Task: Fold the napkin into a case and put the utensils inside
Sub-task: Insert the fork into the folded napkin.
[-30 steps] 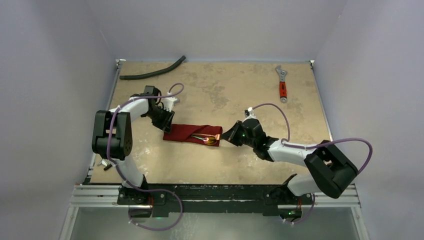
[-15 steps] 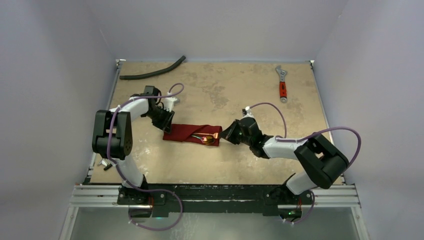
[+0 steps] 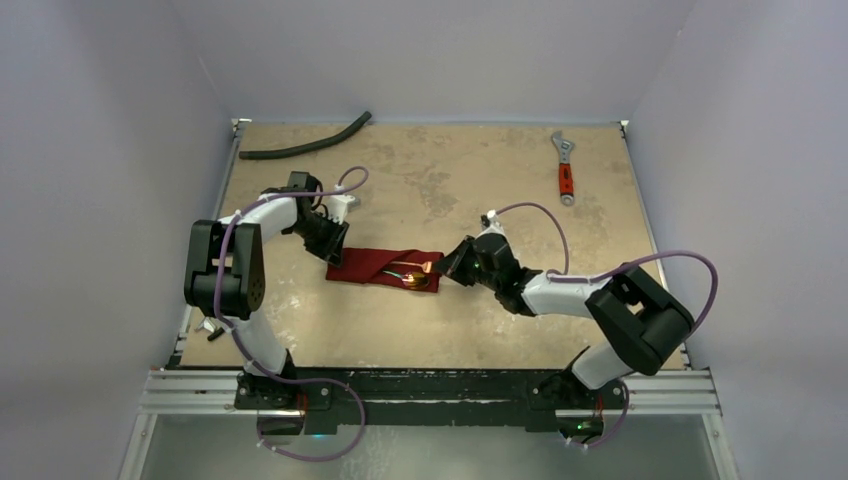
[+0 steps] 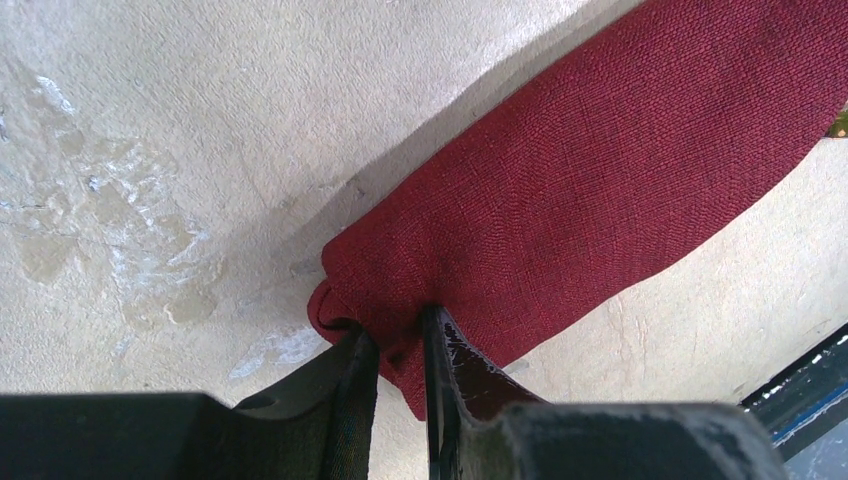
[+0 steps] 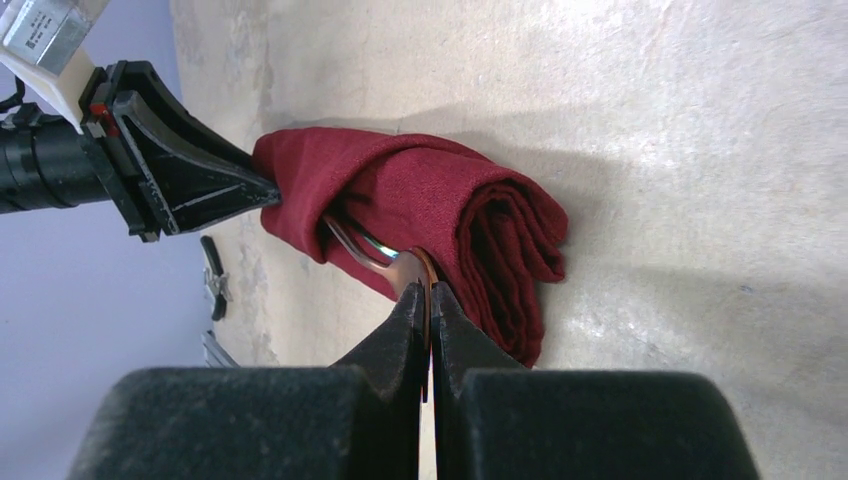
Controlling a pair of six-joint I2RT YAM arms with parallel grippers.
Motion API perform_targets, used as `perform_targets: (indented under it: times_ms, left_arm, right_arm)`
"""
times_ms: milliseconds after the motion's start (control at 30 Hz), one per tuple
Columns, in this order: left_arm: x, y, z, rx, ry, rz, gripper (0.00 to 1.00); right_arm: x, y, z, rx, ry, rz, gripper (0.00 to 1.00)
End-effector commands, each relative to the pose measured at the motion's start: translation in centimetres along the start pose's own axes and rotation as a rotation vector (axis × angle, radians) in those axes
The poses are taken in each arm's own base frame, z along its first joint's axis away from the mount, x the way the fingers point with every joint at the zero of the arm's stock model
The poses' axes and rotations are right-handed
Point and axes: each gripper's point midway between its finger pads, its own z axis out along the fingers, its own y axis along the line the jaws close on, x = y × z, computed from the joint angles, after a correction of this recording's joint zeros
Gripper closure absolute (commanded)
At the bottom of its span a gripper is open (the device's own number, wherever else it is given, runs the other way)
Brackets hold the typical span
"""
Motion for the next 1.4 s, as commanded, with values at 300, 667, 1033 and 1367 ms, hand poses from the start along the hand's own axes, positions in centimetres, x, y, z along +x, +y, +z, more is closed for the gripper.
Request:
perform_targets:
  times_ms: [300, 667, 1033, 1367]
  left_arm:
    - [-0.4, -0.1, 0.0, 0.031, -0.014, 0.023, 0.80]
    - [-0.3, -0.1, -0.2, 0.027, -0.012, 0.051, 0.80]
    - [-0.1, -0.1, -0.5, 0.025, -0.005, 0.070, 0.79]
    - [-1.6, -0.5, -2.8, 0.037, -0.033, 0.088, 0.64]
  right_arm:
    - [0.8, 2.2, 2.1, -0.025, -0.014, -0.028, 1.00]
    - [0.3, 2.9, 2.8, 0.022, -0.033, -0.066, 1.00]
    - [-0.1, 2.5, 3.6, 0.127, -0.009, -0.112, 0.87]
    - [-3.1, 2.6, 2.5, 0.198, -0.049, -0.184, 0.41]
